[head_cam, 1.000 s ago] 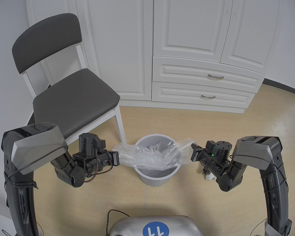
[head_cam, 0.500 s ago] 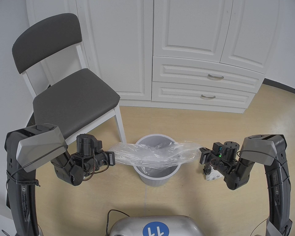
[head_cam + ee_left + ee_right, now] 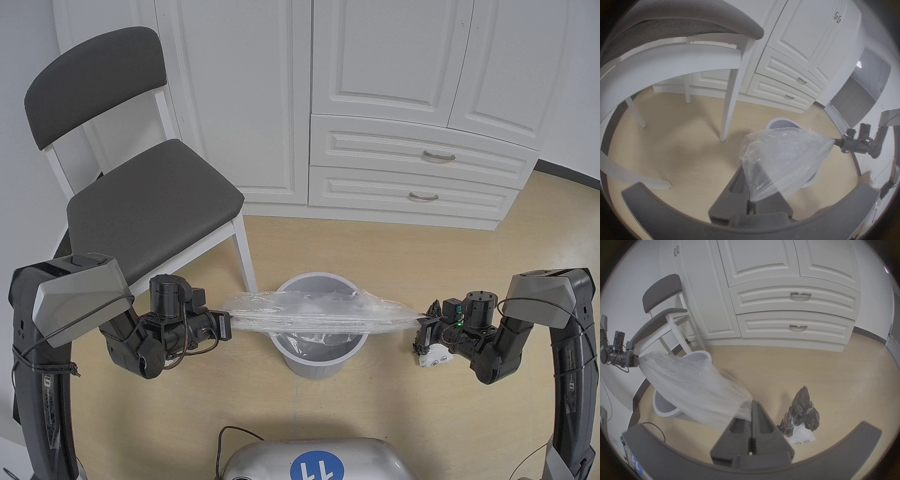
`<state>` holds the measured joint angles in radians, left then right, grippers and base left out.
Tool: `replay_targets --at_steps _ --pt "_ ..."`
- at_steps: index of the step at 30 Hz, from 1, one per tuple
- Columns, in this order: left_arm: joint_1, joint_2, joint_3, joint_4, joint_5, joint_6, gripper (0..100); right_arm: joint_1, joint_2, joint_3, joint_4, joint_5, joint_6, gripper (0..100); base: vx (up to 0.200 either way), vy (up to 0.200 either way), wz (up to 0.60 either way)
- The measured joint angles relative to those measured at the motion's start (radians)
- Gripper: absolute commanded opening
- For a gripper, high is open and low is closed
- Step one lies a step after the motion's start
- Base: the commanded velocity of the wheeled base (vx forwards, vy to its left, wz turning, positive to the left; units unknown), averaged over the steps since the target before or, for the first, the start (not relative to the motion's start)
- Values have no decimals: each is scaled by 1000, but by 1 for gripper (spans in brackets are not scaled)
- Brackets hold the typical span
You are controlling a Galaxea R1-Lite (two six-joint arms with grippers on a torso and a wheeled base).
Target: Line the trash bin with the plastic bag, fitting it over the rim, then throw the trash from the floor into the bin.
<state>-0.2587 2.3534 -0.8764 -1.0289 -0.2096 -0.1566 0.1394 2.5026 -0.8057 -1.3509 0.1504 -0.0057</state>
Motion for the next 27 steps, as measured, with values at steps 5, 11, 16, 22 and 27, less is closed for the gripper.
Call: replay_targets --at_steps 5,11,16,22,27 --pt "10 -22 48 -13 -69 0 0 -1 -38 34 20 19 0 0 0 0 0" --pt "14 -45 85 -14 -109 11 0 0 -97 91 26 59 -12 0 0 0 0" --pt "25 -61 110 -13 -128 74 0 -7 -141 137 28 73 -71 0 0 0 0" --pt "36 -75 143 -2 -158 115 0 -14 -177 172 111 81 -131 0 0 0 0" --pt "36 -83 158 21 -163 139 0 -17 -217 182 289 93 -183 0 0 0 0"
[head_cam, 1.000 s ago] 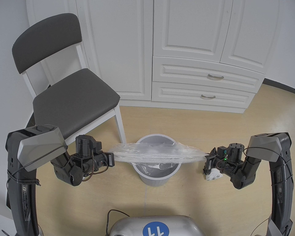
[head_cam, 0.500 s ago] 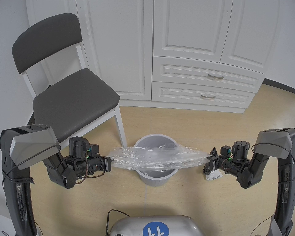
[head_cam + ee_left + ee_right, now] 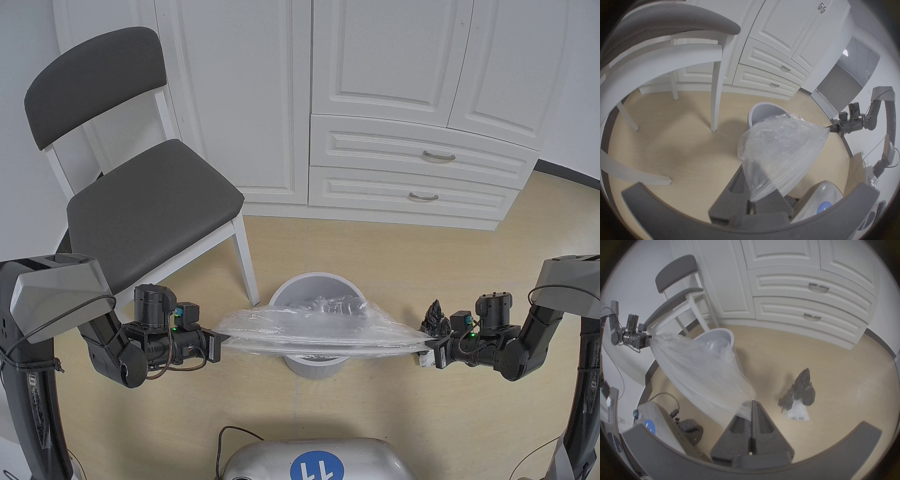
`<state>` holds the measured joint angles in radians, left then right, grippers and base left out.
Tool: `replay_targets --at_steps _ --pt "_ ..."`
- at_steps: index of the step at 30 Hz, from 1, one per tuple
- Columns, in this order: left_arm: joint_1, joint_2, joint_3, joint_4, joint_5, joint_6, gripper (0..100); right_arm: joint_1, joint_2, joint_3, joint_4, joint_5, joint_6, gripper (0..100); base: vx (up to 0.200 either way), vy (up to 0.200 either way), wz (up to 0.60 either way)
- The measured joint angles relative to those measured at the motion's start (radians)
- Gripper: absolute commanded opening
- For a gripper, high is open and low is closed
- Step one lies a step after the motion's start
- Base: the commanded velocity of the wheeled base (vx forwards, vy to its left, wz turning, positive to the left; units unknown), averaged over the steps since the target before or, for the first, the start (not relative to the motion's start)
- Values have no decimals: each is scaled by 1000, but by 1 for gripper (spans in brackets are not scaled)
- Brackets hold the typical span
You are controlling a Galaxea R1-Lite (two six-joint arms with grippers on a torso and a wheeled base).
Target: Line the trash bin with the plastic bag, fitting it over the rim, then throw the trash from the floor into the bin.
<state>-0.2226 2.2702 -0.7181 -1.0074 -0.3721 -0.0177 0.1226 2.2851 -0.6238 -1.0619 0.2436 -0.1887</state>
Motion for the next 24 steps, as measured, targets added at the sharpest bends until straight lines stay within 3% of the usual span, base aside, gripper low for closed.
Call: replay_targets --at_steps 5,15,24 --pt "-1 -10 13 73 -18 46 0 -3 -45 5 120 13 -59 0 0 0 0" --pt "-33 20 -10 68 -13 58 0 12 -48 -3 117 8 -70 0 0 0 0" --pt "-110 102 -146 -14 104 -117 0 -7 -32 -36 115 5 -65 0 0 0 0"
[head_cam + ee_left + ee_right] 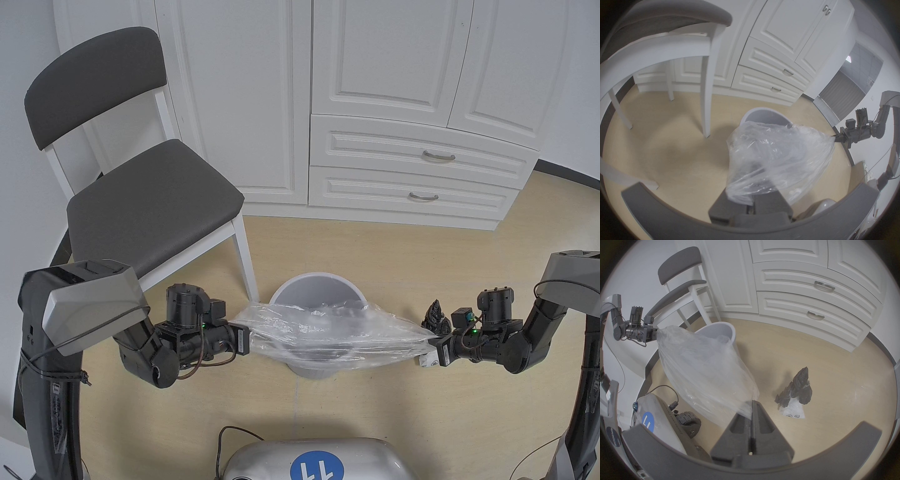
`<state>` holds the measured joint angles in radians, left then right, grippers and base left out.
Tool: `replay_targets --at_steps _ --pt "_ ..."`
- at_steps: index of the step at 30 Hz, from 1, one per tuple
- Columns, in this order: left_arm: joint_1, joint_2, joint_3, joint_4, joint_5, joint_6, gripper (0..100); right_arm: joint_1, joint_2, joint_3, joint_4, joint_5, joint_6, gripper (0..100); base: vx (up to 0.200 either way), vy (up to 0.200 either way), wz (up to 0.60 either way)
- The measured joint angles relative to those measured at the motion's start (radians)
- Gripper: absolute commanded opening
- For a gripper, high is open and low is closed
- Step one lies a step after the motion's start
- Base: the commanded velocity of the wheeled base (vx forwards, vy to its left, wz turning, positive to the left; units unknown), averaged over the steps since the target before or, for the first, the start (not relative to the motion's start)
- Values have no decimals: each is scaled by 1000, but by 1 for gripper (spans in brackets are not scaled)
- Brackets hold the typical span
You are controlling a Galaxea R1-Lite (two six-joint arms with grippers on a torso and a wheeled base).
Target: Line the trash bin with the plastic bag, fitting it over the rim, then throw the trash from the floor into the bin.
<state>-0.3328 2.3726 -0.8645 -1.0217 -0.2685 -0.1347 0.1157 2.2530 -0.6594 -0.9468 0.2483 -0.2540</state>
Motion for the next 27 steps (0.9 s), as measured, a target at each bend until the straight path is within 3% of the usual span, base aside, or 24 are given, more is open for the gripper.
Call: replay_targets --at_steps 12,19,27 --pt "-55 55 -242 221 21 -3 0 -78 36 -49 10 10 0 0 0 0 0" --pt "-41 11 -194 299 5 12 0 -74 37 -30 14 10 -15 0 0 0 0" --pt "-8 -39 -109 374 -22 110 0 13 47 30 16 3 -53 0 0 0 0"
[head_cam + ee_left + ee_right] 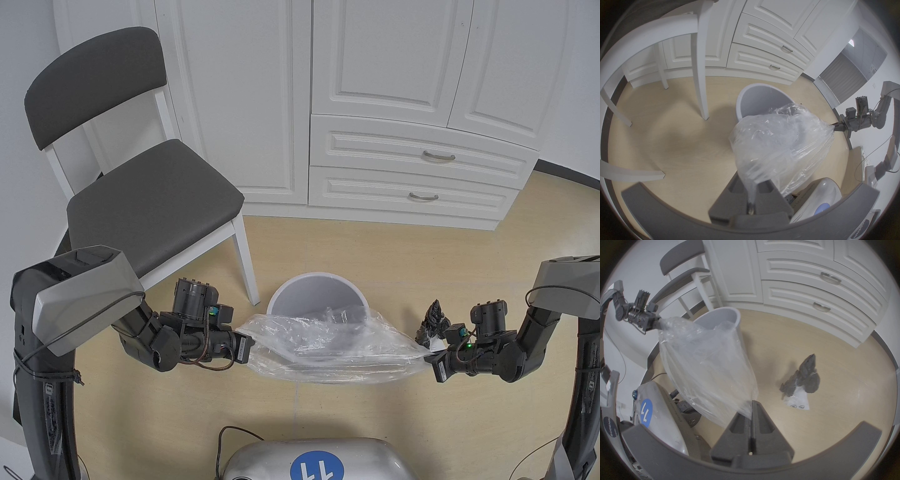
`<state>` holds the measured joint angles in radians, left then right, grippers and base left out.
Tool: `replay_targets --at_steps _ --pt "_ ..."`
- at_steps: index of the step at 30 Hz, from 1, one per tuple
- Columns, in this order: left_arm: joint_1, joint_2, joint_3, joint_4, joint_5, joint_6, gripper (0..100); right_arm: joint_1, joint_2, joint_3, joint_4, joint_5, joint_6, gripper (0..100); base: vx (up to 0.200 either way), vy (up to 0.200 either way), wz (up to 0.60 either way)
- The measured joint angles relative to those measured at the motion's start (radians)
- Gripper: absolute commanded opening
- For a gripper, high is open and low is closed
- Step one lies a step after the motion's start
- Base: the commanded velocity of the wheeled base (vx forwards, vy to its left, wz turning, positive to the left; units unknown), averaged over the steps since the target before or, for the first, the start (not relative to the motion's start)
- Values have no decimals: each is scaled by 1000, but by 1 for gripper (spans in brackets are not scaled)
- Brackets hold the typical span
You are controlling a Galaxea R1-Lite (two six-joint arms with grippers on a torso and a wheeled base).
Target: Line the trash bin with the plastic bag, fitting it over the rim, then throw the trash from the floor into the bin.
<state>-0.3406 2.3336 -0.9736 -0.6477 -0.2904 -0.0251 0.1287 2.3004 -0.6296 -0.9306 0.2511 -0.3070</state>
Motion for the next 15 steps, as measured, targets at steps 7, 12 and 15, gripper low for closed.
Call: replay_targets --at_steps 7,12,15 --pt "13 14 3 -15 5 0 0 27 22 4 -10 -17 -1 0 0 0 0" --pt "15 61 -33 -96 29 -16 0 32 46 -19 -25 -59 4 0 0 0 0" --pt "13 87 -48 -156 56 -34 0 34 65 -32 -75 -74 5 0 0 0 0"
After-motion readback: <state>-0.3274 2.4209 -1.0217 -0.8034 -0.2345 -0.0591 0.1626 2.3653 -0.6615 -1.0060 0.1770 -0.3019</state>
